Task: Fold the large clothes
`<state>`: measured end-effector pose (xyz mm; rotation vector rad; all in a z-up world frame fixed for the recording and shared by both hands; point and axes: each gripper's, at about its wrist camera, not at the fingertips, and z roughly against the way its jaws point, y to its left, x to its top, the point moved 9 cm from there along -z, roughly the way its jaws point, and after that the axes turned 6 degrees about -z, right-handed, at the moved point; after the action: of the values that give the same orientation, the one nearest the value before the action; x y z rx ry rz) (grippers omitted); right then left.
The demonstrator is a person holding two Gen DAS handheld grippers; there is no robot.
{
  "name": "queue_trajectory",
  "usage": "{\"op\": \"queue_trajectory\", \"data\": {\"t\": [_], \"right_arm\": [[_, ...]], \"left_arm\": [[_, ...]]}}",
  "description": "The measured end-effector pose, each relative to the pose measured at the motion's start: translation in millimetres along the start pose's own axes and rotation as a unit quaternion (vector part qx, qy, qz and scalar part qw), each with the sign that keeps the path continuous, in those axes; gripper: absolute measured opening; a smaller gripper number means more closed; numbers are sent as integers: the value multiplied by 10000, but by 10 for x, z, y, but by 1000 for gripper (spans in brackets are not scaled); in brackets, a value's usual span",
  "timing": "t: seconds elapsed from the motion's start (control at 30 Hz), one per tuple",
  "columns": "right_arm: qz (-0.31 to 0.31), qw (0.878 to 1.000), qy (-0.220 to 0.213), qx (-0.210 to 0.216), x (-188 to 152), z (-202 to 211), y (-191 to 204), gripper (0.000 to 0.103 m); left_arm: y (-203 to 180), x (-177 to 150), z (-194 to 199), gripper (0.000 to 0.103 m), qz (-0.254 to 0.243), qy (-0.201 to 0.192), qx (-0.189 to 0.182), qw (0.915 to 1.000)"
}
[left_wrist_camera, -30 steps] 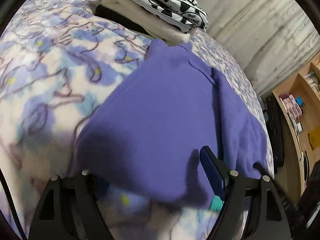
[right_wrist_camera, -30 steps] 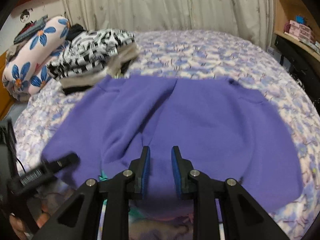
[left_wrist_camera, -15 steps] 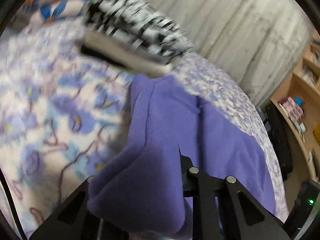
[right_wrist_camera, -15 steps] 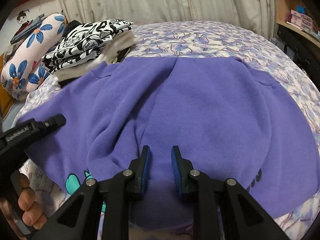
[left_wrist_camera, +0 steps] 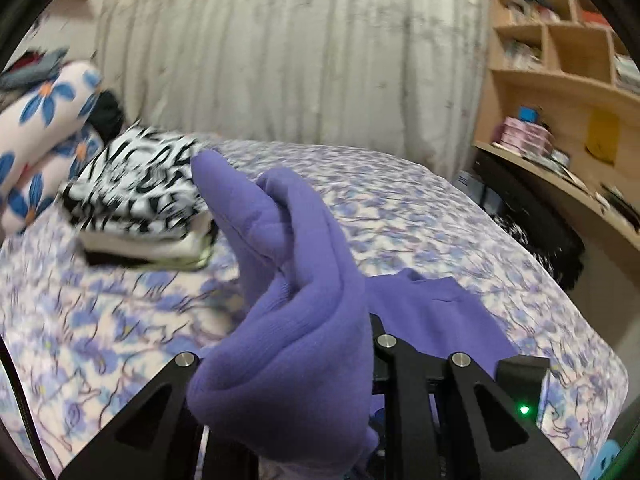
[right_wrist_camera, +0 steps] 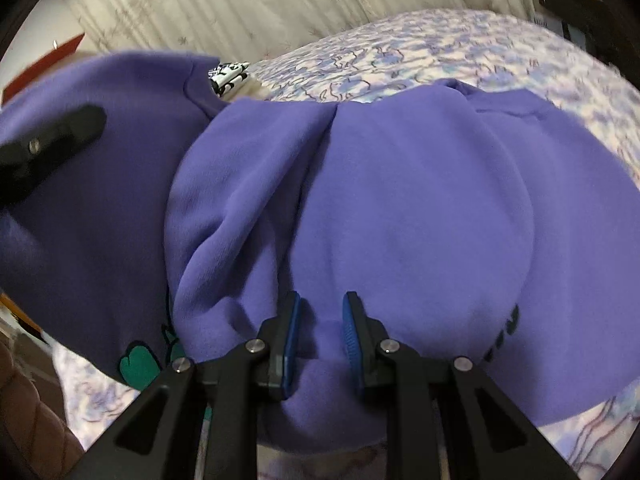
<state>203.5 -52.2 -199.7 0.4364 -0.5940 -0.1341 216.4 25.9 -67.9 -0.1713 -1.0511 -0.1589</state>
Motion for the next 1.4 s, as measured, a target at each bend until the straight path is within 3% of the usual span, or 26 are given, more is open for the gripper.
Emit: {"op": "queue_trajectory", "data": {"t": [0.2, 0.3, 0.37, 0.47, 0.77, 0.97, 1.1, 1.23, 1.3, 1.4], "right_arm": [[-241, 9995, 71, 216, 35, 334, -263, 22], [-277, 9996, -113, 10, 56, 563, -482, 22], [-383, 9975, -327, -494, 78, 743, -742, 22], [-661, 9921, -605, -879, 138, 988, -1104, 22], [-1521, 9708, -1278, -1347, 278, 1565, -2010, 22], [-1902, 9628, -1314, -1400, 202, 1642, -2351, 22], [-2034, 9619, -1226, -1355, 178, 1590, -2474, 22], [-2140, 9617, -1168, -1255, 142, 1568, -2524, 22], [-2152, 9619, -1170, -1216, 139, 1575, -2521, 22], [-2114, 9624, -1181, -1234, 149, 1601, -2521, 22]], "left_arm": [[-676, 161, -7, 17, -586, -70, -221, 9980], [-1047, 171, -75, 17, -779, 15, -406, 9961], [-1273, 161, -148, 17, -881, 75, -515, 9947], [-1601, 116, -251, 17, -1027, 167, -665, 9923], [-2478, -278, -587, 17, -1748, 602, -883, 9788], [-2752, -733, -905, 17, -2345, 975, -714, 9646], [-2813, -1031, -1131, 18, -2478, 1286, -613, 9583], [-2881, -1149, -1156, 19, -2825, 1143, -399, 9516], [-2896, -1146, -1139, 23, -2931, 1112, -398, 9488], [-2890, -1098, -1100, 39, -2882, 1186, -580, 9484]]}}
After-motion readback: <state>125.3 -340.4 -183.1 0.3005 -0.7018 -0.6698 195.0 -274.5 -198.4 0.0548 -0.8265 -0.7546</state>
